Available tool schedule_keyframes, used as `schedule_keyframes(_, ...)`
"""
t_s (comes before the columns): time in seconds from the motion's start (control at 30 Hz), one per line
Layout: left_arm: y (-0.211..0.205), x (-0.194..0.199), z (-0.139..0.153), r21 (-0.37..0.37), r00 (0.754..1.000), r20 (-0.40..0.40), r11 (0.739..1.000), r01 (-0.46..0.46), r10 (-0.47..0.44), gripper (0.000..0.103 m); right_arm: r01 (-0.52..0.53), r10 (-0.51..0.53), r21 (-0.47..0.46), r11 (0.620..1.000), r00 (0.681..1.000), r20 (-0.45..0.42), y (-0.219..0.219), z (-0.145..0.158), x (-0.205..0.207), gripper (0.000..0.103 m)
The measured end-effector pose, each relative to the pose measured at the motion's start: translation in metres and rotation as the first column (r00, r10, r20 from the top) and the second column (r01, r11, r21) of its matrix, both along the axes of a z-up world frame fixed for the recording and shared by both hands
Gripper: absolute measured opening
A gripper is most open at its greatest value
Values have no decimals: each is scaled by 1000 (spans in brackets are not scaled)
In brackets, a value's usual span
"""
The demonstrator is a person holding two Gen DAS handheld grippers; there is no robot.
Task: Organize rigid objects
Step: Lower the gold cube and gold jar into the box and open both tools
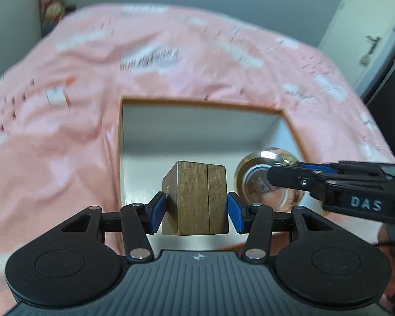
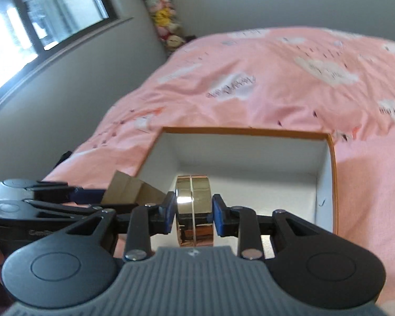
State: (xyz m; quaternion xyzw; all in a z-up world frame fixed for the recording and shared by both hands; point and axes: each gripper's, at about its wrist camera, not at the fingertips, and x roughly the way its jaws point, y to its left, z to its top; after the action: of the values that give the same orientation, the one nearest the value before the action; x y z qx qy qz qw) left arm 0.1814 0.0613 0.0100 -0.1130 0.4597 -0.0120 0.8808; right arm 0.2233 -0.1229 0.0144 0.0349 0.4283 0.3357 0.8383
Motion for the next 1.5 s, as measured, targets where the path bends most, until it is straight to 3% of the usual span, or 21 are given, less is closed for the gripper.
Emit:
schedule_keyframes(0.13,-4,20,-33,12,995,-95,1000,8,-7,57,43,-45,-29,999,997,-63,2,-31,19,29)
schedule_keyframes(0.3,-22,28,-56,107,984,-176,993,47,-28,57,63,-69,-48,997,989,-134,1,-64,26,29)
schedule_keyframes(0.53,-30,41,-77,186,963,-269,982,44,7,58,58,-67,-60,997,986,-155,2,-78,28,29)
schedule_keyframes(0.77,-29,47,-83,223,956,-294,974,42,26,61,61,-73,-71,996,983,-170,1,-84,29,29)
schedule_keyframes(0.87,-30,45,-83,222,958,-286,974,47,19,61,61,-72,-68,996,981,-178,1,-85,28,29)
schedule_keyframes(1.03,-23,37,-68,158,969,-248,986,47,-7,62,62,-74,-73,995,981,-181,2,-85,29,29)
schedule_keyframes(1.2,-8,15,-32,103,995,-99,994,18,-8,68,57,-71,-76,995,980,-186,5,-87,32,29)
schedule_keyframes(1.27,4,1,-15,67,1000,3,998,-18,18,67,55,-69,-80,995,980,-189,7,-88,33,29)
schedule_keyframes(1.33,15,-10,-5,49,996,57,996,-68,66,63,50,-66,-86,995,979,-195,10,-90,35,29)
schedule_keyframes(1.4,26,-20,-1,67,988,78,988,-139,133,60,40,-57,-84,996,977,-206,16,-91,36,29)
schedule_keyframes(1.5,43,-23,-9,75,978,49,975,-207,204,48,41,-58,-82,996,976,-210,27,-94,35,29)
